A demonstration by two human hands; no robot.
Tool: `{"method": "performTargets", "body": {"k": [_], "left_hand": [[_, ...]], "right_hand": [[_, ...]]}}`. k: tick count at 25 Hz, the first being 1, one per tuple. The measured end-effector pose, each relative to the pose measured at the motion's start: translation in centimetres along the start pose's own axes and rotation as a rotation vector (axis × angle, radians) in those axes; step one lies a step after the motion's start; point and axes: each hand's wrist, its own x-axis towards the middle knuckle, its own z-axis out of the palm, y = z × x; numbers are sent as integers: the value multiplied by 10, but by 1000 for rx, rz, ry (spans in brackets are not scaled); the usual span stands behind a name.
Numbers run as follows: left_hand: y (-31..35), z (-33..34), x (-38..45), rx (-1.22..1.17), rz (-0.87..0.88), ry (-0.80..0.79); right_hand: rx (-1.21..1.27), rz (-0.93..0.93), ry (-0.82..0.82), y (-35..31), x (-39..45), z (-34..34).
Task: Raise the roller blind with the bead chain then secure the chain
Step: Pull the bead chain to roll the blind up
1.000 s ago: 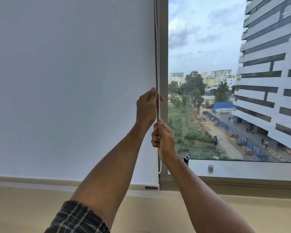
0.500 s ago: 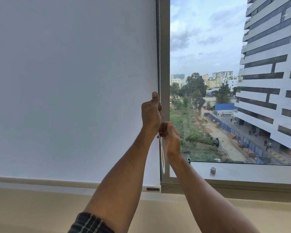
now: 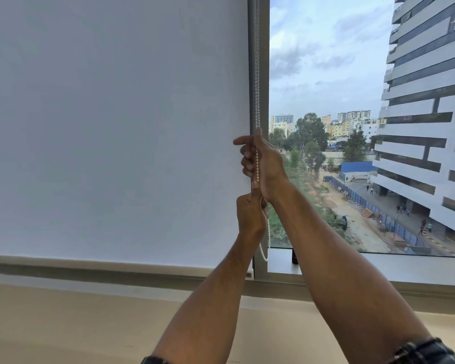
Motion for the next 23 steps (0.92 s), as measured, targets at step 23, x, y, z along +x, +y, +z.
{"method": "performTargets", "body": {"k": [23], "left_hand": [[62, 14, 36, 115, 112, -112]], "right_hand": [[-88, 9, 213, 107, -84, -18]]}}
